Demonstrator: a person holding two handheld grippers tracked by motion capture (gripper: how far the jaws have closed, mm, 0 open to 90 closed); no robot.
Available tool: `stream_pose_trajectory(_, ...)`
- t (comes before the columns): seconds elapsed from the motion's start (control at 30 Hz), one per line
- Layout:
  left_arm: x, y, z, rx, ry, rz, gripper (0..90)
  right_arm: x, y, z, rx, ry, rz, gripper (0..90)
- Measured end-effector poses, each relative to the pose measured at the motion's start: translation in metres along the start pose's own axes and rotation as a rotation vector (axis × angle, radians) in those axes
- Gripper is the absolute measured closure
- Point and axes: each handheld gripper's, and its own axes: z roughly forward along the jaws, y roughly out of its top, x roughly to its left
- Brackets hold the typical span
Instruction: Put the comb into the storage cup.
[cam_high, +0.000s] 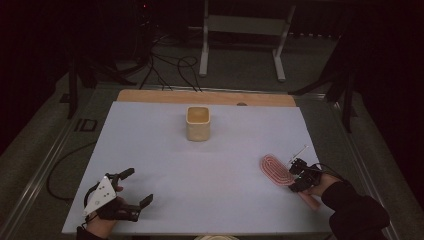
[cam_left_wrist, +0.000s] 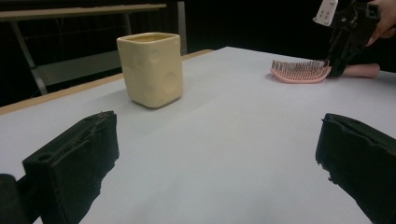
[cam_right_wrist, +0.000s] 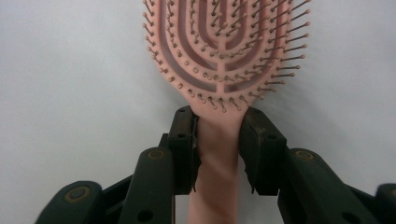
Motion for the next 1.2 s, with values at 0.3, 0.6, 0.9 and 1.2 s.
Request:
stream_pose_trajectory(0.3,0.0,0.0,0.001,0.004,-0.001,0.004,0.1,0.001,0.001,0.005,0.016,0.002,0.028,66.9)
stream_pose_trajectory(0.6,-0.001,-0.001,0.001,0.007,-0.003,0.004,0.1,0.005,-0.002,0.006,-0.006,-0.018,0.028,69.4)
stream_pose_trajectory(0.9,0.0,-0.001,0.001,0.013,-0.003,0.004,0.1,0.005,-0.008,0.005,-0.052,-0.025,0.018,70.2)
stream_pose_trajectory(1.2,0.0,-0.001,0.001,0.011,-0.002,0.003,0.1,0.005,-0.005,-0.006,-0.14,-0.03,0.026,70.3)
